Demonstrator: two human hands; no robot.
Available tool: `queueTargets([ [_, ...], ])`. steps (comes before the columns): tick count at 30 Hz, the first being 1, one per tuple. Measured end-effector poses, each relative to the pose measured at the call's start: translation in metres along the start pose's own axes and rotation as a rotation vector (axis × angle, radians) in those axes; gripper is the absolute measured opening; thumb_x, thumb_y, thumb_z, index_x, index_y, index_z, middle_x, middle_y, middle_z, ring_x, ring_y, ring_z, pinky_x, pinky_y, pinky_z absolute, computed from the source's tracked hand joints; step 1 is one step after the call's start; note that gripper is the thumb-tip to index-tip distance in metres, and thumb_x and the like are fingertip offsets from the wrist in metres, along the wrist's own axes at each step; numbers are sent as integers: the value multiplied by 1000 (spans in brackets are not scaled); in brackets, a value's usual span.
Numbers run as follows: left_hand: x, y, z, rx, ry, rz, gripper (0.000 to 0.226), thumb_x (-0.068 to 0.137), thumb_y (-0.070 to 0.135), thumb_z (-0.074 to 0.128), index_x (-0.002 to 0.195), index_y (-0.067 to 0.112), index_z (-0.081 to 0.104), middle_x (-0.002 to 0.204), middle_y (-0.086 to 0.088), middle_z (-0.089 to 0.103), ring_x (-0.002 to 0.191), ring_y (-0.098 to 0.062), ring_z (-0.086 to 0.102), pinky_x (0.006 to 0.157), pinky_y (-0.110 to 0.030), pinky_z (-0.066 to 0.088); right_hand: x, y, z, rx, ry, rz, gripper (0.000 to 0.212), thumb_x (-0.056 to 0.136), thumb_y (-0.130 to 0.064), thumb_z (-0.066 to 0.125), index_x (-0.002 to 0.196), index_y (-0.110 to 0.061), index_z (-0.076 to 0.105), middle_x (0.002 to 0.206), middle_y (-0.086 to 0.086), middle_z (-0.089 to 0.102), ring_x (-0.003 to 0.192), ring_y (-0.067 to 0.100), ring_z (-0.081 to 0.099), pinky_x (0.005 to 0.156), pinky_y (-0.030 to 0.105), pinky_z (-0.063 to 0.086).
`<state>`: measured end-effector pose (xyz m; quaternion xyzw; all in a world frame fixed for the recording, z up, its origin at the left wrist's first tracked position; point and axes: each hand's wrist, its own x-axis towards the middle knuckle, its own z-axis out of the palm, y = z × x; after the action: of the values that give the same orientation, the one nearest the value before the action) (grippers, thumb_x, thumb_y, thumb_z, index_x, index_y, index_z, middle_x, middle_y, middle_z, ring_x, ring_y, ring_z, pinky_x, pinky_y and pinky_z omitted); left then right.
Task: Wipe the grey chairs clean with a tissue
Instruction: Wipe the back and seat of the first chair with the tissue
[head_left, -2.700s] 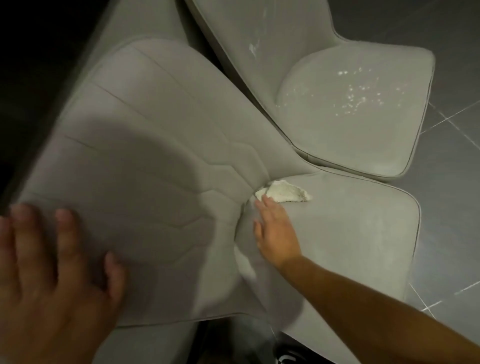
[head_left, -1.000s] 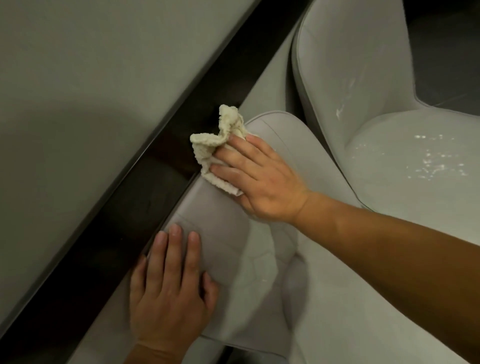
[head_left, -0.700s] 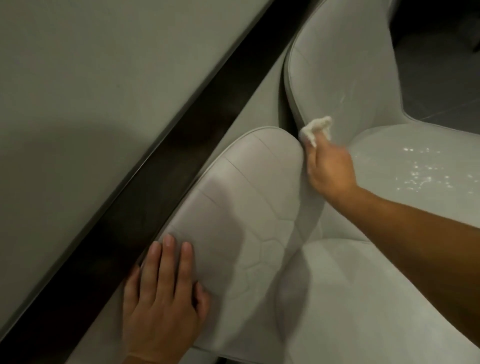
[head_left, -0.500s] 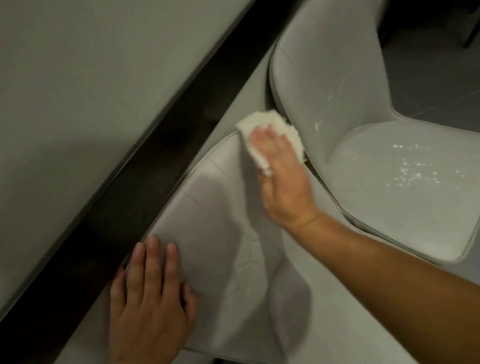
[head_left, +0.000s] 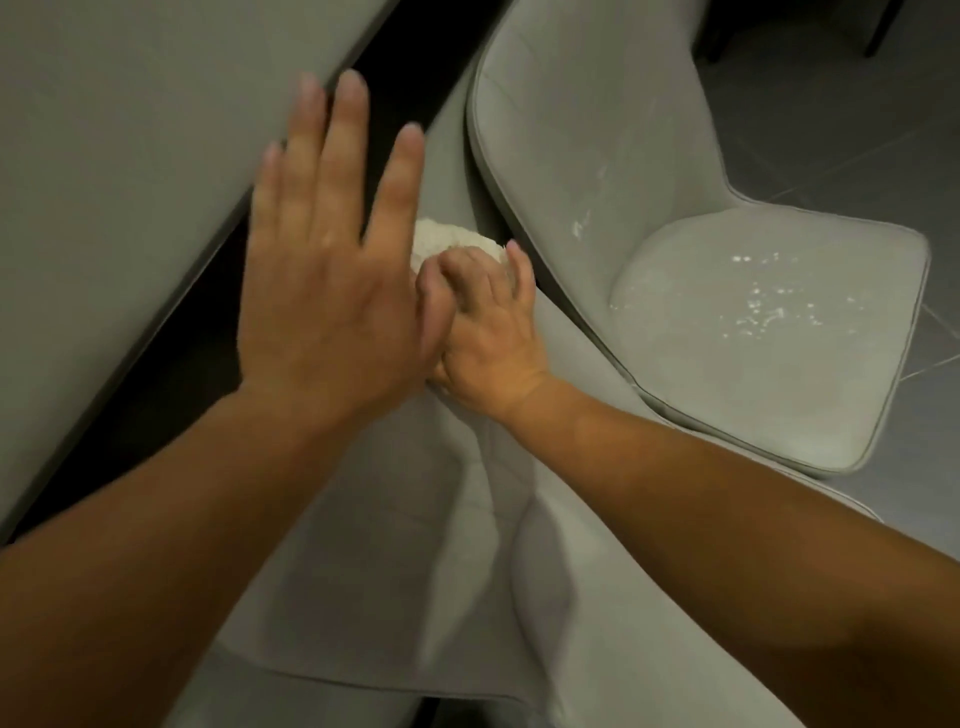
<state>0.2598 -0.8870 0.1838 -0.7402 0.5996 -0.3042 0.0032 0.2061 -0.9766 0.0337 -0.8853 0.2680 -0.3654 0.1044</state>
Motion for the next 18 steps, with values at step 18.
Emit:
queueTargets([
  [18, 68, 40, 100, 183, -507, 122, 66, 100, 61, 18, 127, 18, 62, 127, -16, 63, 118, -38, 58, 88, -44, 47, -204, 160, 23, 118, -511, 615, 62, 104, -27, 37, 156, -20, 5, 160, 7, 22, 130, 29, 46, 102, 39, 45],
])
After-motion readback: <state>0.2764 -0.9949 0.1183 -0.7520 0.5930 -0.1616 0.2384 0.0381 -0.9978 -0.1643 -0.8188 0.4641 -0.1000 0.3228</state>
